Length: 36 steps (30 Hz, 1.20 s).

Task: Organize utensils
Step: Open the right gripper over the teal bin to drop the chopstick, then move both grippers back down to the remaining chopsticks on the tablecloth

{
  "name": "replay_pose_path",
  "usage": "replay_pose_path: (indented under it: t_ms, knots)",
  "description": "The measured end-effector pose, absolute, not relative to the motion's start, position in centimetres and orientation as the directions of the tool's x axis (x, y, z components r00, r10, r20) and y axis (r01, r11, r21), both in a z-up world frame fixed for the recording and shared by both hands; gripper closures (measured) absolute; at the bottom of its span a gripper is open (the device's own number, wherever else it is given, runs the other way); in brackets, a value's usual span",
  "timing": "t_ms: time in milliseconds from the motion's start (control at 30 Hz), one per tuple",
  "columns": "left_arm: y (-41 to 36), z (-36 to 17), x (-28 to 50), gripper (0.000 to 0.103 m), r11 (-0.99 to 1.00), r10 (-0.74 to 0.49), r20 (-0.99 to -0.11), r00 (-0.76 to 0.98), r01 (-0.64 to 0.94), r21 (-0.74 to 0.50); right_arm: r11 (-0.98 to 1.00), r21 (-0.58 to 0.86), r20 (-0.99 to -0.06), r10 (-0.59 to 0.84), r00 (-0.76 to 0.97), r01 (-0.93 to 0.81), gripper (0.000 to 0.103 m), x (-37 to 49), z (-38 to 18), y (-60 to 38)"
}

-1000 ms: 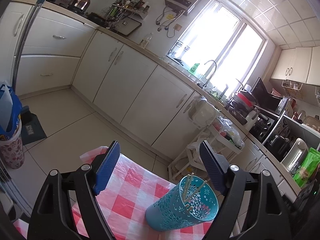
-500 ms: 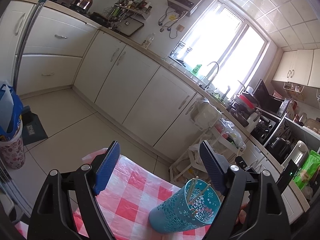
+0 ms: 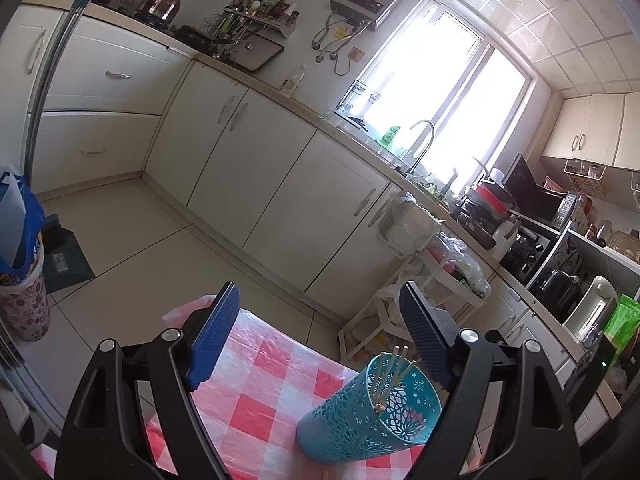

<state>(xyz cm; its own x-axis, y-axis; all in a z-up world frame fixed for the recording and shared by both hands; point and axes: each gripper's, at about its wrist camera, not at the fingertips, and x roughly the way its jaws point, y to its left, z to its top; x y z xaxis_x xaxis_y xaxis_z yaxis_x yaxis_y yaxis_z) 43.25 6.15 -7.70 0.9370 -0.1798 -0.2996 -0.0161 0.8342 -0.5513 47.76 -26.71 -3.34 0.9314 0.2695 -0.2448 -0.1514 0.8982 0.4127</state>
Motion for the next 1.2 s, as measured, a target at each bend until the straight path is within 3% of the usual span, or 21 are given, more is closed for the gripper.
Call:
replay_pose_path:
  t_ms: [33, 133, 333, 467, 667, 967, 1200]
  knots:
    - [6.2, -7.7, 43.3, 0.025, 0.834, -0.180, -0.299, 0.937, -0.016, -0.551, 0.898, 0.412, -0.254, 0.277, 0.927, -0.156, 0.075, 46.9, -3.4, -26.9]
    - [6.1, -7.7, 43.2, 0.025, 0.835, -0.178, -0.302, 0.937, -0.018, -0.550, 0.905, 0.393, -0.330, 0.305, 0.893, -0.163, 0.075, 43.5, -4.9, -27.2]
    - [6.2, -7.9, 42.8, 0.024, 0.856, -0.171, -0.322, 0.931, -0.022, -0.516, 0.919, 0.359, -0.631, 0.365, 0.685, -0.159, 0.075, 39.8, -13.9, -24.6]
    - [6.0, -8.3, 42.3, 0.022, 0.890, -0.164, -0.360, 0.918, -0.020, -0.456, 0.933, 0.331, -0.739, 0.349, 0.577, -0.141, 0.082, 39.7, -18.8, -22.7]
    - [4.3, -12.0, 41.2, 0.022, 0.952, -0.156, -0.548, 0.822, -0.024, -0.306, 0.959, 0.235, -0.800, 0.283, 0.528, -0.158, 0.083, 39.8, -21.8, -20.5]
    - [-2.7, -18.3, 40.0, 0.022, 0.982, -0.184, -0.745, 0.641, 0.142, -0.121, 0.973, 0.083, -0.843, 0.183, 0.506, -0.214, 0.089, 39.2, -22.1, -20.7]
    - [-8.4, -22.6, 38.1, 0.022, 0.952, -0.185, -0.820, 0.542, 0.307, -0.012, 0.963, 0.166, -0.849, 0.249, 0.467, -0.211, 0.091, 38.7, -22.2, -24.2]
